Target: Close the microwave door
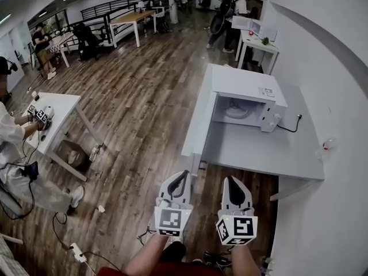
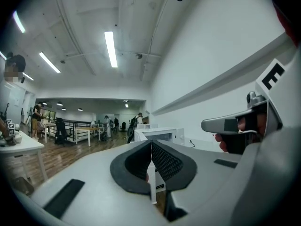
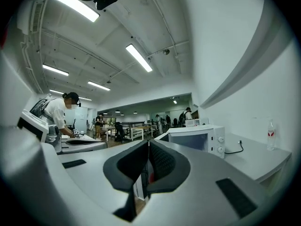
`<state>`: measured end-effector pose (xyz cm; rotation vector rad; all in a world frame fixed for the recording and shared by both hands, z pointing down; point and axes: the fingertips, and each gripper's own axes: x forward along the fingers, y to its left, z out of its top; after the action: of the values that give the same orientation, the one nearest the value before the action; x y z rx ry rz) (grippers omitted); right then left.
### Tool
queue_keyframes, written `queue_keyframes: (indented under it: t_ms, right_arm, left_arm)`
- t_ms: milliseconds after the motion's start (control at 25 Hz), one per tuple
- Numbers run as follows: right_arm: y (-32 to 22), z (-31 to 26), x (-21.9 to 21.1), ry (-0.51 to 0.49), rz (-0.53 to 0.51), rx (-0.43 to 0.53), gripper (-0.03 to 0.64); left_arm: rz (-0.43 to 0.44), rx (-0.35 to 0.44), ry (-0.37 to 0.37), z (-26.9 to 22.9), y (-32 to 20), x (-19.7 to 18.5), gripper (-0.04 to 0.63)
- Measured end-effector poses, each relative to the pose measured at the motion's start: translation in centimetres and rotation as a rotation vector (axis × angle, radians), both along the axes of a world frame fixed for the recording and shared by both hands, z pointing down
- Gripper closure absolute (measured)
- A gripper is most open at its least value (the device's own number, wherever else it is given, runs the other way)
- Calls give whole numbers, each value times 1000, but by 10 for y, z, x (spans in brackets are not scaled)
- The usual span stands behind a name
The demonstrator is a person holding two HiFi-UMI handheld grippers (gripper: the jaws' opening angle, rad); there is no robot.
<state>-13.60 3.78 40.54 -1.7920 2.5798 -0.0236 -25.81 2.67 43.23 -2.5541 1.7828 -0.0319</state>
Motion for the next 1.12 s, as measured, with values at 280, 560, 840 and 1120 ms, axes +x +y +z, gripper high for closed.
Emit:
queue_keyframes:
  t_ms: [280,560,840,1120]
  right_arm:
    - [-36,37,-16,-2,-2,-65,589]
    - [-64,59,-26,11,17,-111,588]
    - [-86,75,-22,33,56,-156,589]
    - [-98,87,-24,52,86,-184,588]
  left_arm:
    - [54,-48,-33,40,-36,-9,566]
    - [140,-63,-60,61,-69,-13,556]
    - [259,-79,-68,80,-89,-5,451]
    - [398,-63,-114,88,-103,1,407]
